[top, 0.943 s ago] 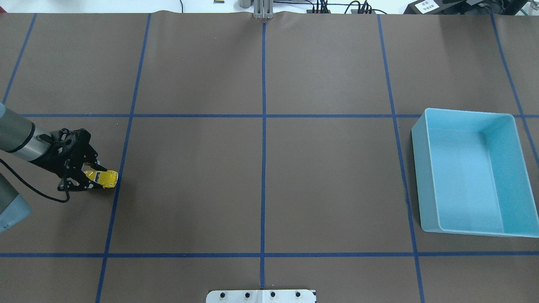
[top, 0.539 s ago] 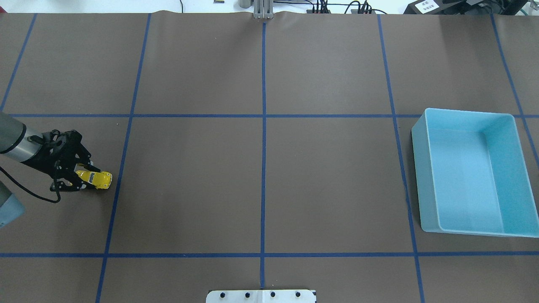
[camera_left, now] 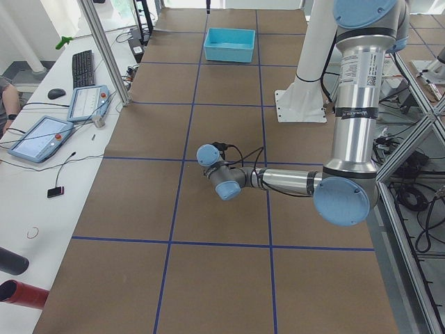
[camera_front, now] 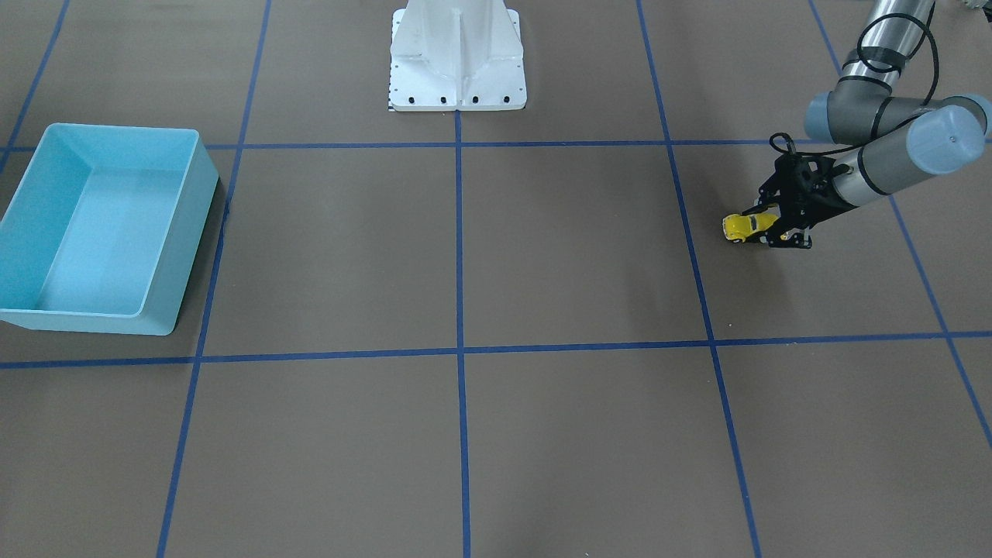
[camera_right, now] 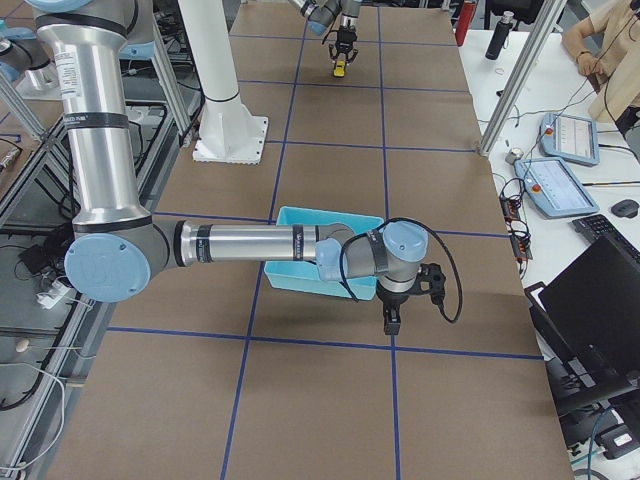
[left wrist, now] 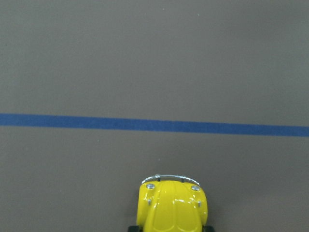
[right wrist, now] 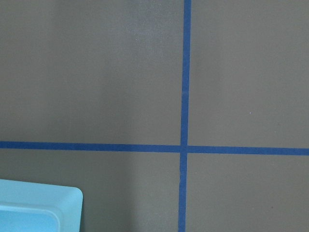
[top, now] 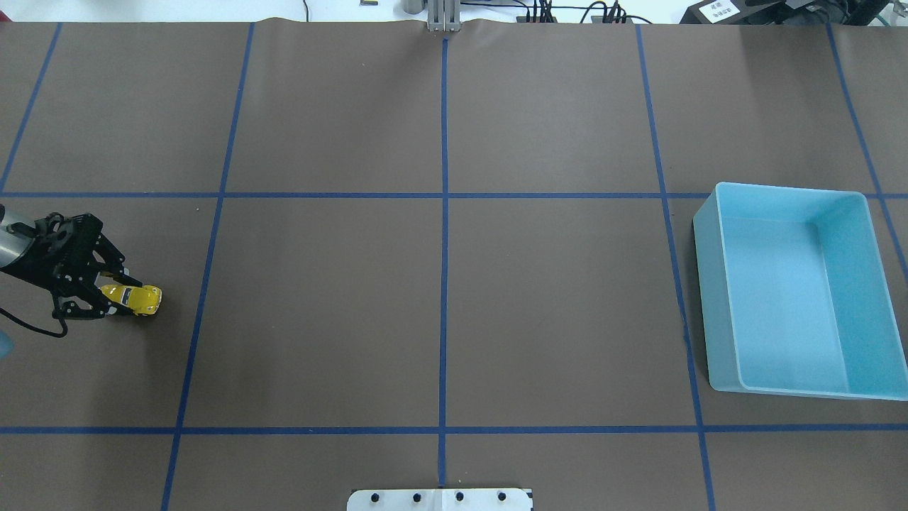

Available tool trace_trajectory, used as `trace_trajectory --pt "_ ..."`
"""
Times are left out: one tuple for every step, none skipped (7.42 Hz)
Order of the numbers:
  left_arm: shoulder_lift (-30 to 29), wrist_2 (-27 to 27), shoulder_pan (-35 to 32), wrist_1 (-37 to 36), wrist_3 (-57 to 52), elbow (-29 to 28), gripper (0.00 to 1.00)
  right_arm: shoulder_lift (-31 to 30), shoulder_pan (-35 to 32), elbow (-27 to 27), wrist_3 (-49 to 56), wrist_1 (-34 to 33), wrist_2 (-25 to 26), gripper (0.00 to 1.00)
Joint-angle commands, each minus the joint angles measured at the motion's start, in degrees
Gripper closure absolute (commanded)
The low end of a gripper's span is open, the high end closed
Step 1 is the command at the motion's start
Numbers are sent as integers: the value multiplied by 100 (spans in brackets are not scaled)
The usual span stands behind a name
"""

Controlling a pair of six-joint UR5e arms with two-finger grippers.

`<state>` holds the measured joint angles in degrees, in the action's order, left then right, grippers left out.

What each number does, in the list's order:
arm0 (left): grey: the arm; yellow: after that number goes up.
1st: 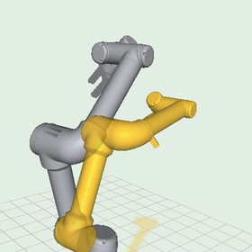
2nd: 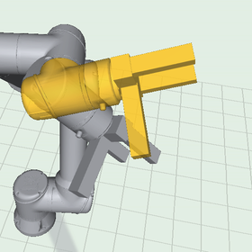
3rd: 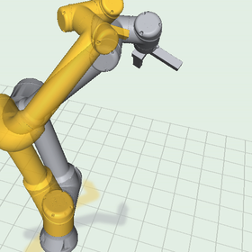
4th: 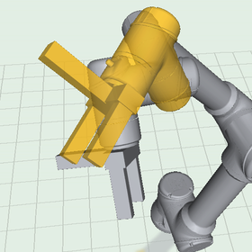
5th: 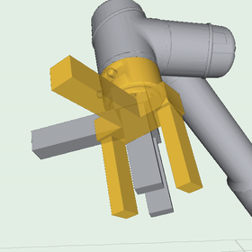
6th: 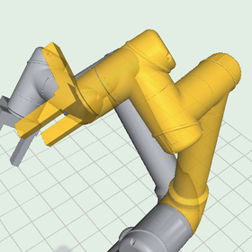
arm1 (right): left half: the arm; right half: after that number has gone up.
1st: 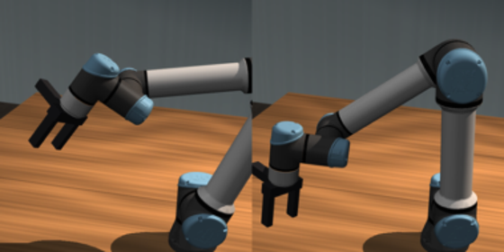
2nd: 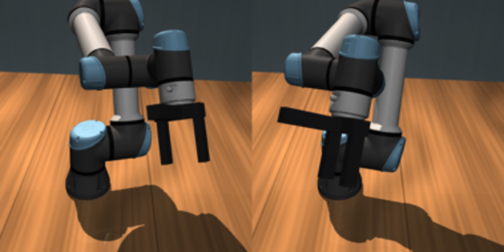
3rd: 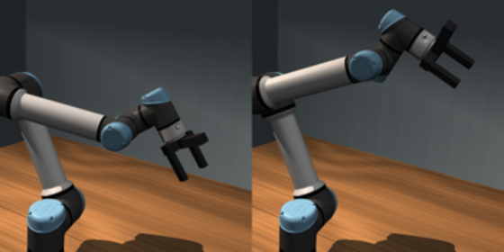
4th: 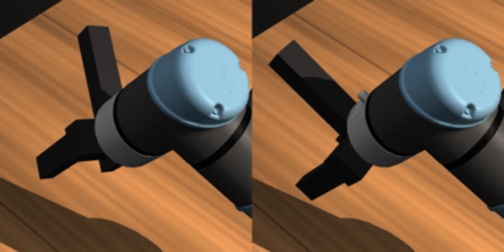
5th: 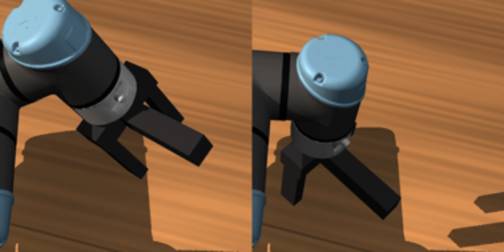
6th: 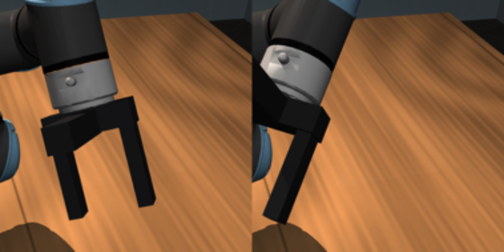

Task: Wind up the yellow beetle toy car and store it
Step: 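Drag the car backward along the table away from the blue bin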

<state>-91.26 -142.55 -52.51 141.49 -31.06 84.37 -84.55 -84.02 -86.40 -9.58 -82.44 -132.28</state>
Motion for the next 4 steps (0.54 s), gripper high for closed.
trace_trajectory --pt "38 -150 -145 45 -172 -131 100 -9 0 0 0 0 0 0" --pt "186 -151 -163 167 -234 -158 100 -9 0 9 0 0 0 0" --pt "222 -159 -250 246 -365 -236 100 -9 0 9 0 0 0 0" --pt "240 -212 -312 282 -427 -298 100 -9 0 9 9 0 0 0"
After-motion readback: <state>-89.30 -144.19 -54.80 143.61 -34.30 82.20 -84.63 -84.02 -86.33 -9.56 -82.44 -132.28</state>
